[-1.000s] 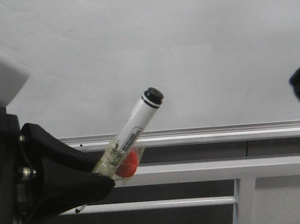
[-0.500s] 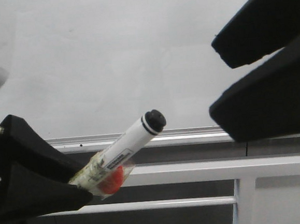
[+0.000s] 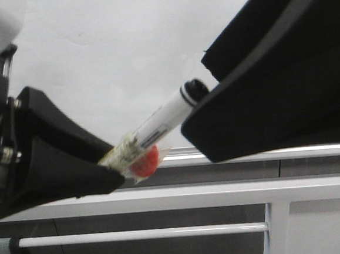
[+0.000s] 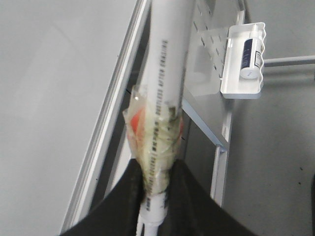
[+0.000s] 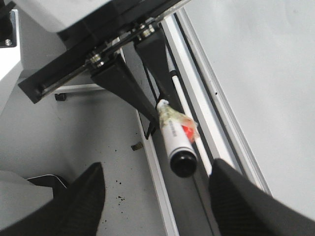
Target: Write number 1 on whiteboard
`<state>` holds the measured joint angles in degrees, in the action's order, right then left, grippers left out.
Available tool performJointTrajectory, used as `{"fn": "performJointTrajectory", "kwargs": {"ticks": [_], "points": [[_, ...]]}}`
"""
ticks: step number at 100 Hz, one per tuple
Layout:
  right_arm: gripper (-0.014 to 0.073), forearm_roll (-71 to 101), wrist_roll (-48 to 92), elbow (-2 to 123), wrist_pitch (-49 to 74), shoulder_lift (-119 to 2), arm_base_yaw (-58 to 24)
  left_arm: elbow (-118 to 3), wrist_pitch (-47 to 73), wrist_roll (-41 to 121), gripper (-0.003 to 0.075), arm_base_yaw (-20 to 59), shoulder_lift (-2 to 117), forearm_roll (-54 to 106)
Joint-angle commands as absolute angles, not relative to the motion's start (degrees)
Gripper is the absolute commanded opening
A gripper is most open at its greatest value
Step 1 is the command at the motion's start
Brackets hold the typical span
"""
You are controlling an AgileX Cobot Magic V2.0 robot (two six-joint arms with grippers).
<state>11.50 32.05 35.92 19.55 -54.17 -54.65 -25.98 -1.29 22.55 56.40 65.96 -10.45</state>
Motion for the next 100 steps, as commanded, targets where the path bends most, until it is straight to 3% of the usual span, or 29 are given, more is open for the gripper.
{"fn": "performJointTrajectory", "kwargs": {"ticks": [1, 50, 76, 100], "points": [[0.0417, 12.09, 32.42, 38.02, 13.92, -54.48, -54.64, -28.47, -5.09, 22.37, -0.002, 56.74, 64.8, -11.05], [0.0409, 13.13, 32.42, 38.02, 8.94, -57.73, -54.64, -28.57, -5.3, 22.37, -0.002, 58.63, 64.8, -13.32], [0.0226, 13.26, 32.42, 38.02, 9.3, -58.51, -54.64, -28.57, -5.79, 22.37, -0.002, 58.63, 64.8, -13.32], [0.0157, 13.26, 32.42, 38.02, 10.03, -58.51, -54.64, -28.57, -6.85, 22.37, -0.002, 58.63, 64.8, -13.32]]}}
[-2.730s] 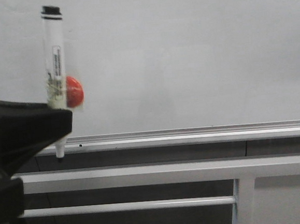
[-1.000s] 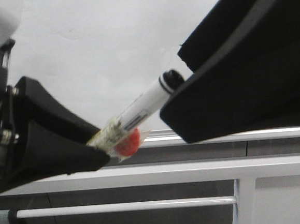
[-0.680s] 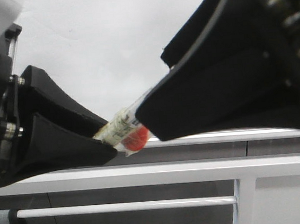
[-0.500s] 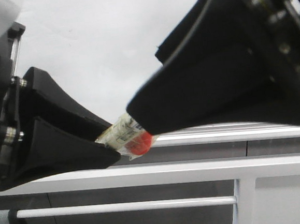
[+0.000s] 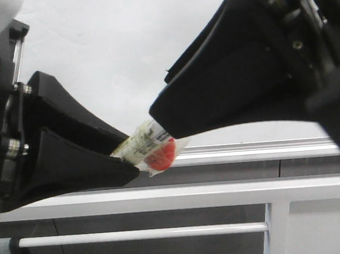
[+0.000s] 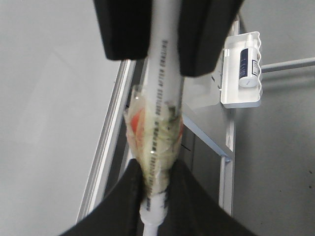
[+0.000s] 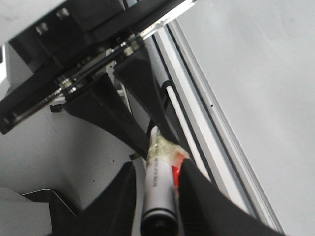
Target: Write number 1 on whiteboard
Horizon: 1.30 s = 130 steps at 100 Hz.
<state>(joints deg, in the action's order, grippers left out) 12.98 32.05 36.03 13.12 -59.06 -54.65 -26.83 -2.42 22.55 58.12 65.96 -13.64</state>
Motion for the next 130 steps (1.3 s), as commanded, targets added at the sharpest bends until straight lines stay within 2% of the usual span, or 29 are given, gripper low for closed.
{"fn": "performJointTrajectory", "kwargs": {"ticks": [1, 9, 25, 33, 38, 45, 57, 62, 67, 91, 115, 122, 130], "points": [[0.0155, 13.26, 32.42, 38.02, 10.03, -58.51, -54.64, -28.57, -6.85, 22.37, -0.002, 58.63, 64.8, -13.32], [0.012, 13.26, 32.42, 38.02, 10.27, -58.51, -54.64, -28.57, -6.99, 22.37, -0.002, 58.63, 64.8, -13.32], [-0.0071, 13.26, 32.42, 38.02, 10.86, -58.51, -54.64, -28.57, -7.09, 22.37, -0.002, 58.63, 64.8, -13.32], [-0.0069, 13.26, 32.42, 38.02, 11.05, -58.51, -54.64, -28.57, -7.09, 22.37, -0.0014, 58.63, 64.8, -13.32], [-0.0069, 13.26, 32.42, 38.02, 11.05, -58.51, -54.64, -28.57, -7.09, 22.37, 0.0016, 58.63, 64.8, -13.32], [-0.0069, 12.89, 32.42, 38.02, 11.05, -58.51, -54.64, -28.57, -7.09, 22.37, 0.0111, 58.63, 64.8, -13.32], [-0.0069, 9.45, 32.42, 38.02, 11.05, -58.51, -54.64, -28.57, -7.09, 22.37, 0.0361, 58.63, 64.8, -12.96], [-0.007, 9.21, 32.42, 38.02, 11.05, -58.51, -54.64, -28.57, -7.09, 22.37, 0.043, 58.63, 64.8, -12.4], [-0.007, 9.21, 32.42, 38.02, 11.05, -58.36, -54.64, -28.57, -7.09, 22.37, 0.0465, 58.63, 64.65, -11.47], [-0.0069, 9.31, 32.42, 38.02, 11.04, -57.53, -54.64, -28.57, -1.71, 22.37, 0.0463, 58.63, 58.95, -6.6], [-0.0053, 9.31, 28.64, 37.91, 10.28, -50.12, -54.55, -28.2, 6.78, 22.11, 0.0461, 58.63, 48.91, 0.0], [-0.0053, 9.31, 26.07, 37.91, 10.55, -47.72, -54.0, -27.64, 7.31, 21.85, 0.0435, 58.63, 46.41, 1.37], [-0.0053, 9.31, 25.66, 37.78, 12.08, -45.27, -52.65, -26.71, 7.31, 21.37, 0.0357, 58.52, 43.86, 3.0]]}}
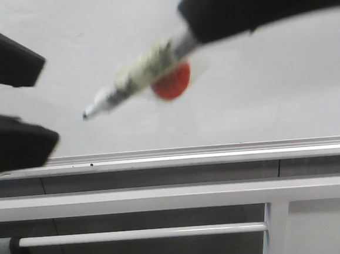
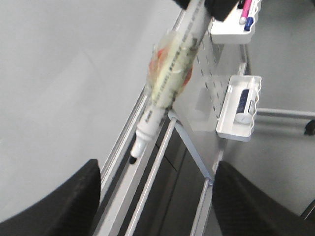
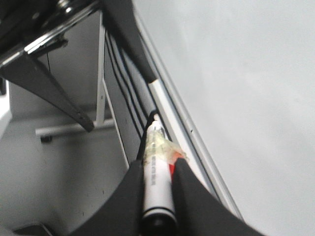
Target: Write number 1 on whiteboard
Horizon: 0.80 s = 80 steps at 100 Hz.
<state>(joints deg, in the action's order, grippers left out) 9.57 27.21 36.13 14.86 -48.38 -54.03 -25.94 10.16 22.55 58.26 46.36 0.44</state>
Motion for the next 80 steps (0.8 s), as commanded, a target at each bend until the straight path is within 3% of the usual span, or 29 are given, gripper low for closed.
{"fn": "performJointTrajectory", "kwargs": {"ticks": [1, 26, 53, 80], "points": [[-0.0053, 9.31, 25.66, 37.69, 12.36, -44.75, -52.34, -26.54, 7.47, 21.23, 0.0349, 58.52, 43.66, 3.0], [-0.0053, 9.31, 21.8, 33.15, 13.88, -34.45, -45.95, -22.64, 9.82, 14.84, -0.002, 58.52, 39.15, 3.67], [-0.0042, 9.58, 16.3, 23.16, 10.29, -20.73, -44.26, -21.12, 5.34, 12.75, -0.002, 58.52, 38.97, 3.9], [-0.0042, 9.95, 13.15, 17.54, 8.85, -18.95, -43.61, -21.12, 3.96, 12.75, -0.002, 58.52, 39.1, 5.96]]}}
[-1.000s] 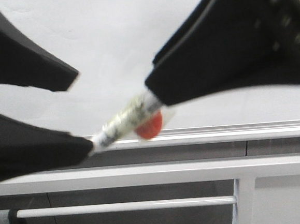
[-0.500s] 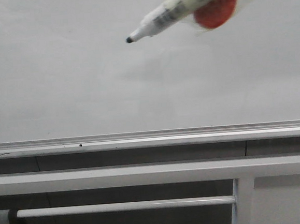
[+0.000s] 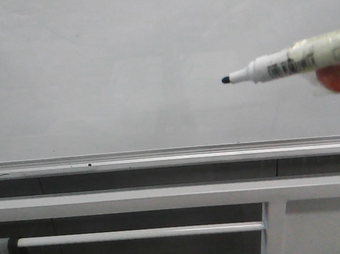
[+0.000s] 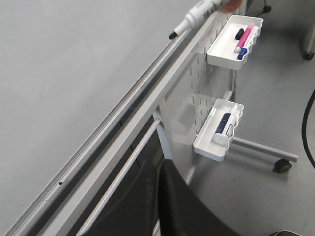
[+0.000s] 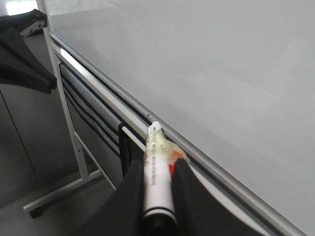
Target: Write number 1 on whiteboard
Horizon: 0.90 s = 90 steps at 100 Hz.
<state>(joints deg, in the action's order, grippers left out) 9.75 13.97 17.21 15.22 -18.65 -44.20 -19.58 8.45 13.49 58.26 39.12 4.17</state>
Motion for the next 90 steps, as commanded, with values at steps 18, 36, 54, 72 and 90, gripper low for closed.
{"fn": "performJointTrajectory", "kwargs": {"ticks": [18, 36, 54, 72, 90], "points": [[-0.0042, 9.95, 13.15, 14.52, -0.86, -19.18, -42.27, -21.12, 3.84, 12.75, -0.002, 58.52, 39.1, 6.98], [-0.0042, 10.84, 13.15, 14.18, -3.67, -23.36, -41.23, -21.12, 3.62, 12.75, -0.002, 58.52, 39.1, 7.38], [-0.0043, 11.61, 13.15, 14.32, -11.23, -30.18, -41.23, -21.12, 3.62, 12.75, -0.002, 58.52, 39.1, 7.48], [-0.0043, 11.61, 13.15, 14.44, -12.13, -32.78, -41.73, -21.12, 3.62, 12.75, -0.002, 58.52, 39.1, 7.48], [-0.0043, 11.61, 13.15, 14.44, -14.72, -32.78, -41.82, -21.12, 3.62, 12.75, -0.002, 58.52, 39.1, 7.48]]}}
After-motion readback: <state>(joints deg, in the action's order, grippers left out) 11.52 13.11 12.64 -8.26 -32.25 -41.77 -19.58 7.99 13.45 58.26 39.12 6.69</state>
